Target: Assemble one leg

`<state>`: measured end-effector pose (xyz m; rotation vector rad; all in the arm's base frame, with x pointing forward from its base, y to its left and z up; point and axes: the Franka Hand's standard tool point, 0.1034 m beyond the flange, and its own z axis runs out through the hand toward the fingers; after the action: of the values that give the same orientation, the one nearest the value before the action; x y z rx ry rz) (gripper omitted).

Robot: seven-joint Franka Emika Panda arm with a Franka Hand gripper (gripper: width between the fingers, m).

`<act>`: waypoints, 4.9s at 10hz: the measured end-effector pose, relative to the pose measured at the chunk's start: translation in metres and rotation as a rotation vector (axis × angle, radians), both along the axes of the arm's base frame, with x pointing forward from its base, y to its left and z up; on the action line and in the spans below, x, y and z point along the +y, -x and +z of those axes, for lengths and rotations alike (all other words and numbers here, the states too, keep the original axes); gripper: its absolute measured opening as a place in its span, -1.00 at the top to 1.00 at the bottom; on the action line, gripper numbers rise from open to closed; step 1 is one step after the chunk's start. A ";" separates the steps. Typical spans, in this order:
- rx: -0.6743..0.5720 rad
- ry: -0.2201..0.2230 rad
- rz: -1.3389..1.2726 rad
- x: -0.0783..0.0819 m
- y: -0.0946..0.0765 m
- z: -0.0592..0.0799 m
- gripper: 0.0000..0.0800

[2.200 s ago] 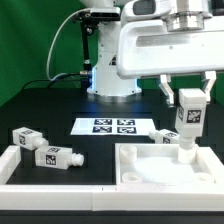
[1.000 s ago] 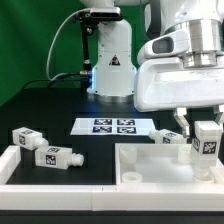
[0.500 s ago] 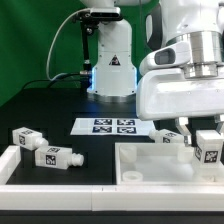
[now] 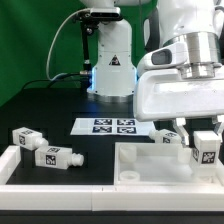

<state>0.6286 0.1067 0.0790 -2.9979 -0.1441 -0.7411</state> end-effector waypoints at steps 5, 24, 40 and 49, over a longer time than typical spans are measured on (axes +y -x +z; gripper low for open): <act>0.084 -0.004 0.000 0.001 -0.015 0.019 -0.60; 0.445 -0.280 -1.061 -0.005 -0.017 0.007 0.29; 0.378 -0.014 -0.179 0.001 -0.019 0.003 -0.62; 0.384 -0.136 -0.574 -0.001 -0.019 0.002 0.29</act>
Offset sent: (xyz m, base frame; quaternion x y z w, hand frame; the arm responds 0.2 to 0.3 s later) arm 0.0123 -0.0038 0.0292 0.0031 -0.1292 0.0264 0.9913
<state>0.6476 0.1054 0.0811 -2.9806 0.7687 -0.1622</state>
